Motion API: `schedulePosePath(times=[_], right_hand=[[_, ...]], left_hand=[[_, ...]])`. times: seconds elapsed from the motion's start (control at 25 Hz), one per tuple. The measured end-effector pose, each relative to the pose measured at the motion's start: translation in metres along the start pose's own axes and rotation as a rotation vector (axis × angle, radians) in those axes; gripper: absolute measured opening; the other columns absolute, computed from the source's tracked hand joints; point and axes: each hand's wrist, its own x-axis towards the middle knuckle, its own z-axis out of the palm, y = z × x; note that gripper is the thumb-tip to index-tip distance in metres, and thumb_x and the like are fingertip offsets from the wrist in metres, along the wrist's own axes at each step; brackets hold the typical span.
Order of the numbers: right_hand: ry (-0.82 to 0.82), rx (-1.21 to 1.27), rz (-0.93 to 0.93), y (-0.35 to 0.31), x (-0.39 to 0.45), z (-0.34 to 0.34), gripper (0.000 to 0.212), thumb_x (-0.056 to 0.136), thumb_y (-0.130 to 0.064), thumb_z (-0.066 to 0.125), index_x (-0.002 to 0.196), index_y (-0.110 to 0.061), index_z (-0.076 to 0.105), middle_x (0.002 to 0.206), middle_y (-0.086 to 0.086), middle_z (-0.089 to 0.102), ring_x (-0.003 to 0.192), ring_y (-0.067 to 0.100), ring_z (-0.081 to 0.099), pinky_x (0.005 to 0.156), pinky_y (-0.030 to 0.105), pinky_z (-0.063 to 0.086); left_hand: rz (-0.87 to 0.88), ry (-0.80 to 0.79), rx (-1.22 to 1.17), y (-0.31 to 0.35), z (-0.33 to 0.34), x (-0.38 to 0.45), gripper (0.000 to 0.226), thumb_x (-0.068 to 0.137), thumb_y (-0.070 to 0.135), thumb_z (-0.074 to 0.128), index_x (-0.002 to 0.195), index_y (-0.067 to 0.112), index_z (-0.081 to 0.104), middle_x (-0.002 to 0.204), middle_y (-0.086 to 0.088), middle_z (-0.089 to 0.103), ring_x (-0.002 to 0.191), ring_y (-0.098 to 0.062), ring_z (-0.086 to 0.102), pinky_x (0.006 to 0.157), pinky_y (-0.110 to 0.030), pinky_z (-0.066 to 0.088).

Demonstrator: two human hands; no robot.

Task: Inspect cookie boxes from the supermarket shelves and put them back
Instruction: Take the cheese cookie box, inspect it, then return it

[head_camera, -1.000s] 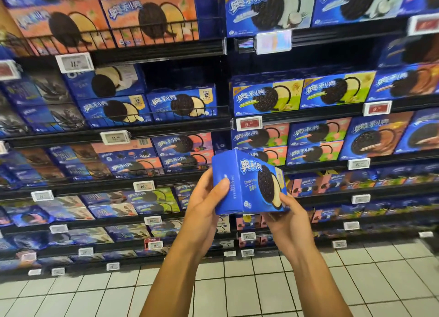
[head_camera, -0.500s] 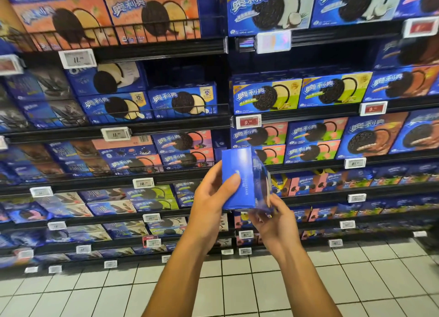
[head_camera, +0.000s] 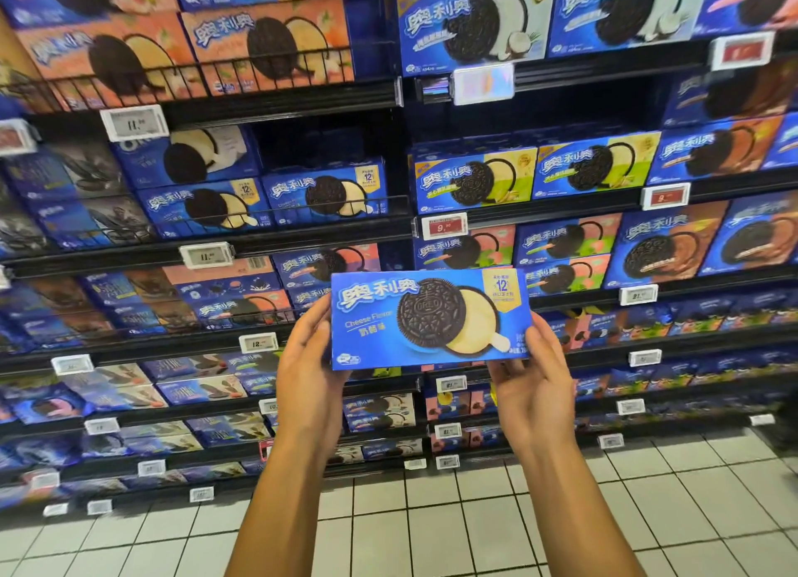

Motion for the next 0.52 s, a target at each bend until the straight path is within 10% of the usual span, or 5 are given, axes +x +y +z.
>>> schedulePosePath(times=[0.52], right_hand=[[-0.212,0.064,0.05,-0.011,-0.008,0.014,0.059,0.087,-0.022,0.065,0.144,-0.017,0.05,0.135,0.009,0.064,0.116,0.021,0.064,0.088,0.03,0.056]], left_hand=[[0.038,-0.001,-0.013,-0.01,-0.015,0.0,0.035,0.095,0.011,0.053,0.127,0.022,0.058,0.115,0.004,0.073,0.097,-0.008,0.07,0.077,-0.025,0.059]])
